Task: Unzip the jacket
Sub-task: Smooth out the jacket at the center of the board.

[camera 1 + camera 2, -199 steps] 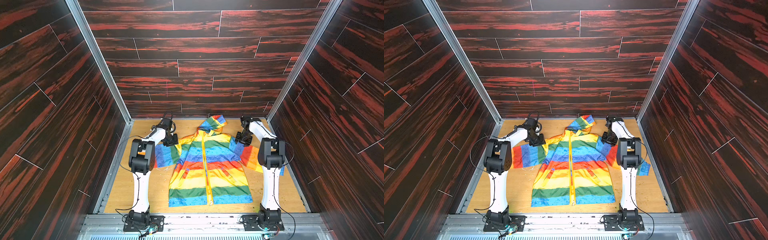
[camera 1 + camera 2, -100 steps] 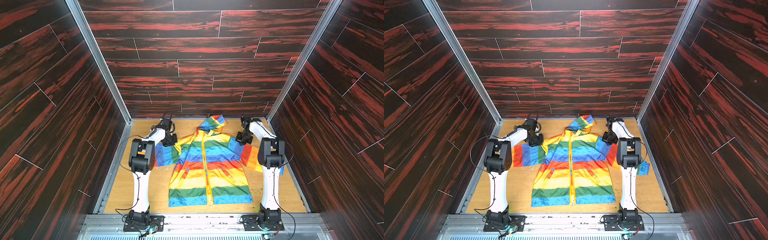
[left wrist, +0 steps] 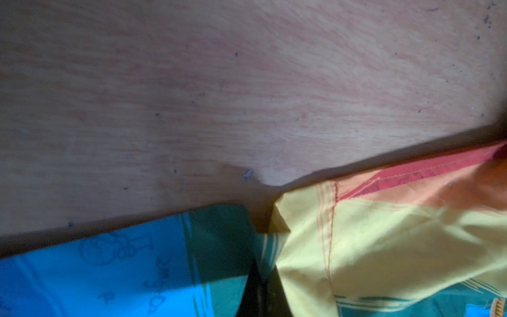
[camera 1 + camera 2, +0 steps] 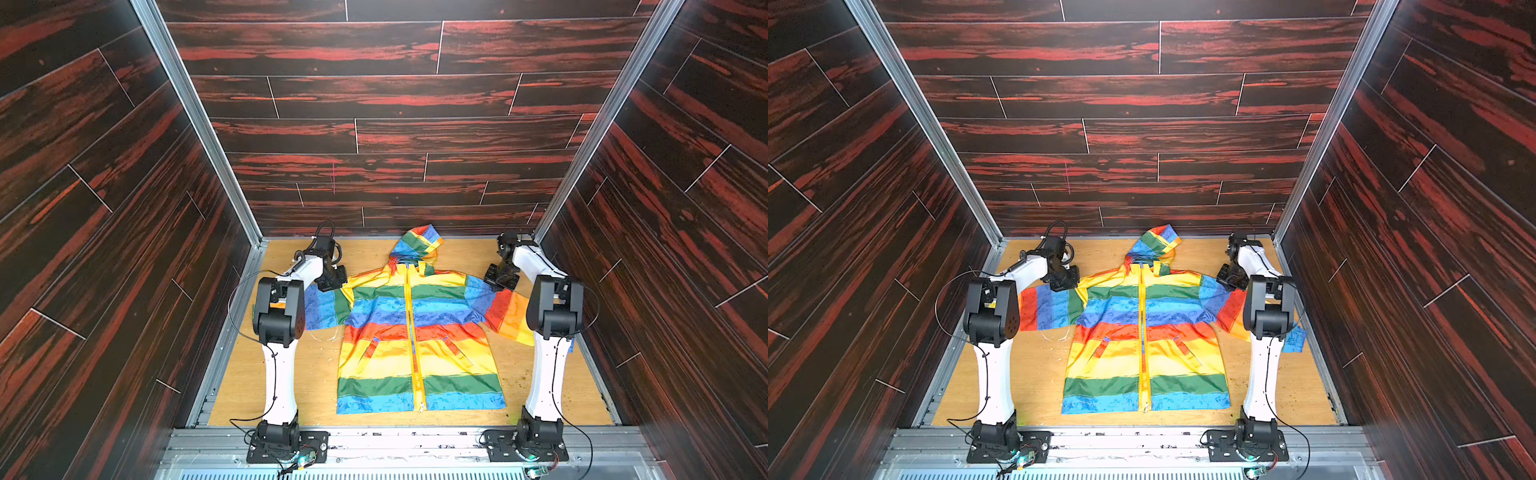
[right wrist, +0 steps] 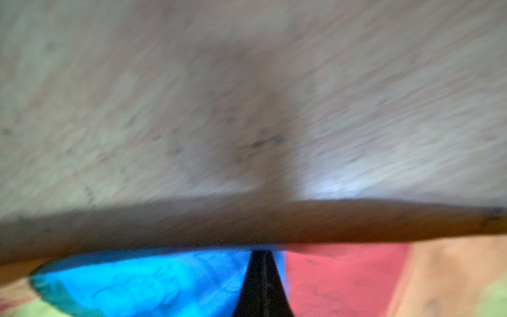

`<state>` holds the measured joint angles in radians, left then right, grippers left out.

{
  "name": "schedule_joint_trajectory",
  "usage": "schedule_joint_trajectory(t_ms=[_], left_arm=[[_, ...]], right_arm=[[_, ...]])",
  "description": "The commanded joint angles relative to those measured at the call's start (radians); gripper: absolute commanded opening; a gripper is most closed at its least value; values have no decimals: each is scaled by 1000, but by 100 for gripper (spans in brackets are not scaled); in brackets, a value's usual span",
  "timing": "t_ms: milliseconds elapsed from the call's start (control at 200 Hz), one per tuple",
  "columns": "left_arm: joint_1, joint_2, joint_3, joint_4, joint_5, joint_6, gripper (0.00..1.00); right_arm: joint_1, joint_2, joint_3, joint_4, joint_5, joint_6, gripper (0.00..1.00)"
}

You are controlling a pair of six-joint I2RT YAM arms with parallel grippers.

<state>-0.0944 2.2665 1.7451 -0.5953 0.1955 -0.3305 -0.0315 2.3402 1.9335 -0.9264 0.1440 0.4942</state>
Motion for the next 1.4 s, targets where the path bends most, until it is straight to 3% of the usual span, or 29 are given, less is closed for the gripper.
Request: schedule_joint_trajectory(t_ms=[0,165,331,406,471,586,696,847,937,1072,1398], left_arm=[[18,51,-5,-80,-74,21,0],[19,41,-25,-83,-42,39,0],[21,-79,-98,2,-10,12,57],[21,-112,-43,-37,-28,14,73],[21,-157,-24,-54,-67,16,80],[29,-299,-138,-15,-146,-12,83],[54,-433,-323,84,-143,-33,84],[54,-599,-539,220,-91,-47,85],[66,-655,-641,304,-149,-96,85],[109,-615,-622,268,-89,-111,84],[136,-604,-640,280,-121,-160,85]], right_arm=[[-29,13,-49,-21,53,5,0],[-51,-35,-154,9,41,9,0],[-51,-146,-259,69,-5,22,0],[-53,-178,-245,50,21,22,0],[-59,-228,-264,57,48,33,9],[-97,-398,-428,173,49,86,39],[-159,-523,-576,235,62,125,49],[-265,-590,-729,290,62,115,49],[-313,-578,-769,326,43,93,47],[-346,-519,-751,353,35,75,38],[-455,-486,-854,438,-111,126,38]])
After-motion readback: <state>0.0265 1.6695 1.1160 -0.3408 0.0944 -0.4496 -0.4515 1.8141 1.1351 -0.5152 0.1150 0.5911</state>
